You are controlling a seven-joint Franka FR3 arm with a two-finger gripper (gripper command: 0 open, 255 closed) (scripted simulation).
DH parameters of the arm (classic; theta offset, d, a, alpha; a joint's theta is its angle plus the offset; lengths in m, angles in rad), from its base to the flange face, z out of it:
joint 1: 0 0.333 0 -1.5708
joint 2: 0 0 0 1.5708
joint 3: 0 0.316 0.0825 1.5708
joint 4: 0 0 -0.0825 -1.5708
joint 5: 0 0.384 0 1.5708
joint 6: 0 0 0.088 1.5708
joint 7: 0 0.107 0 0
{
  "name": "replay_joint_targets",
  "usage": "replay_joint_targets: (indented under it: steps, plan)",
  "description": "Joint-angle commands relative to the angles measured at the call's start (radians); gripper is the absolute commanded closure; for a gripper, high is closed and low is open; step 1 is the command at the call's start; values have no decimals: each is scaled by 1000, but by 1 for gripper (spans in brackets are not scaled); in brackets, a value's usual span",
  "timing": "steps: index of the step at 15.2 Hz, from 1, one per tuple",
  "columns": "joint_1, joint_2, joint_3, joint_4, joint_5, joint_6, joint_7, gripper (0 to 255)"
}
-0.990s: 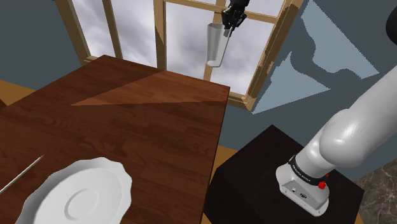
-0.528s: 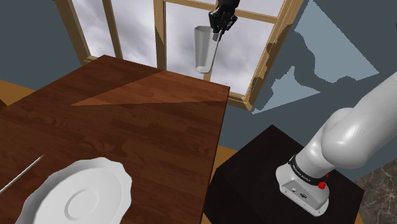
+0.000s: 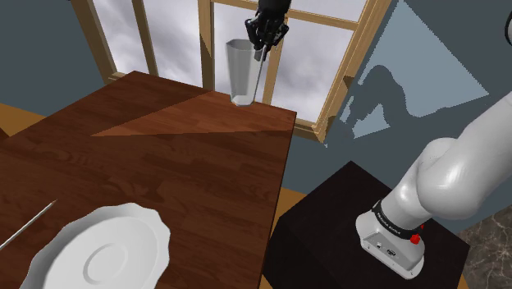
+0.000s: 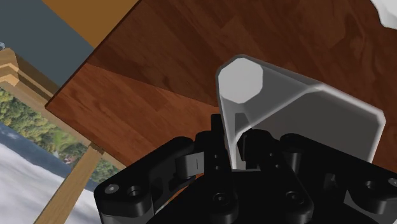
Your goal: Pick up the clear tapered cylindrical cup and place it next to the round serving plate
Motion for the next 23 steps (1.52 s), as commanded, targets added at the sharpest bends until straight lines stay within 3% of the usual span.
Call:
replay_joint_targets:
  steps: [1,11,17,22,23]
  plan:
    - [23,15,30,23,-5,-4,56,255]
    - [140,141,159,170,-54,-18,305,255]
    - [229,274,223,335,-115,-56,454,255]
    - [328,424,258,538,-185,-119,567,255]
    - [326,417,256,514,-182,-101,566,255]
